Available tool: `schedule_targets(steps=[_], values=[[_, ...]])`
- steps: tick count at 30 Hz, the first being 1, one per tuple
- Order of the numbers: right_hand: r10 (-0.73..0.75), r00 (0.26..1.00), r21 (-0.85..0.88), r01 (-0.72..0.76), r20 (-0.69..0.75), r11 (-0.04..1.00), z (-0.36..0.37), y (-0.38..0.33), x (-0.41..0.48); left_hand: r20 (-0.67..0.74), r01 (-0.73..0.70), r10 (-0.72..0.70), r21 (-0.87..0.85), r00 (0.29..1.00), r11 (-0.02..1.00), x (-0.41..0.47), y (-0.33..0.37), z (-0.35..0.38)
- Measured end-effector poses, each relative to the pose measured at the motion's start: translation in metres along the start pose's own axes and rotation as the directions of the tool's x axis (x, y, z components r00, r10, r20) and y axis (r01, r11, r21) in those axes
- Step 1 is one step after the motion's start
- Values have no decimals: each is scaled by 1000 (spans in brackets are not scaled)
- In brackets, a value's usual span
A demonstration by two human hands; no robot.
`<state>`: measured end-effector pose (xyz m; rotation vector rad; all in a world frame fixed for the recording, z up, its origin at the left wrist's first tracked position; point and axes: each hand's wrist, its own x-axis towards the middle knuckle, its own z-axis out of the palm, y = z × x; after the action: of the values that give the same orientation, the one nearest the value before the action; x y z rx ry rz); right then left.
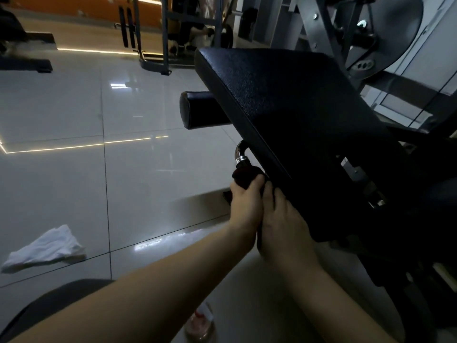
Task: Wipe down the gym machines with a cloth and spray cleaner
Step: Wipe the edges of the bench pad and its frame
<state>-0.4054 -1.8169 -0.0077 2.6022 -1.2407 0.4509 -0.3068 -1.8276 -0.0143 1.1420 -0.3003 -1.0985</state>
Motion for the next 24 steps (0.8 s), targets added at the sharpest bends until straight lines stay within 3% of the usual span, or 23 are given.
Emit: schedule_targets(steps=[3, 5, 8, 11, 14, 20, 24], values=[[-8, 999, 140, 13, -33, 990, 3, 14, -5, -30, -78, 82, 126, 996, 989, 1, -2, 11], [-54, 990, 205, 81, -132, 975, -4, 15, 4, -96, -131, 150, 185, 984, 974, 13, 6, 16], [-144, 937, 142, 197, -317, 970, -25, 22, 29, -170, -204, 267, 315, 949, 927, 28, 10, 24], [-100, 955, 63, 122, -278, 991, -45, 39, 69, -233, -270, 386, 409, 893, 872, 33, 13, 29], [18, 995, 166, -2, -96, 986, -39, 61, 103, -253, -251, 396, 458, 883, 853, 39, 18, 31], [76, 965, 326, 11, -252, 945, -16, 69, 99, -257, -146, 349, 578, 901, 803, 56, 44, 25], [72, 957, 366, 38, -282, 930, -16, 70, 101, -312, -74, 233, 448, 921, 891, 75, 60, 19]])
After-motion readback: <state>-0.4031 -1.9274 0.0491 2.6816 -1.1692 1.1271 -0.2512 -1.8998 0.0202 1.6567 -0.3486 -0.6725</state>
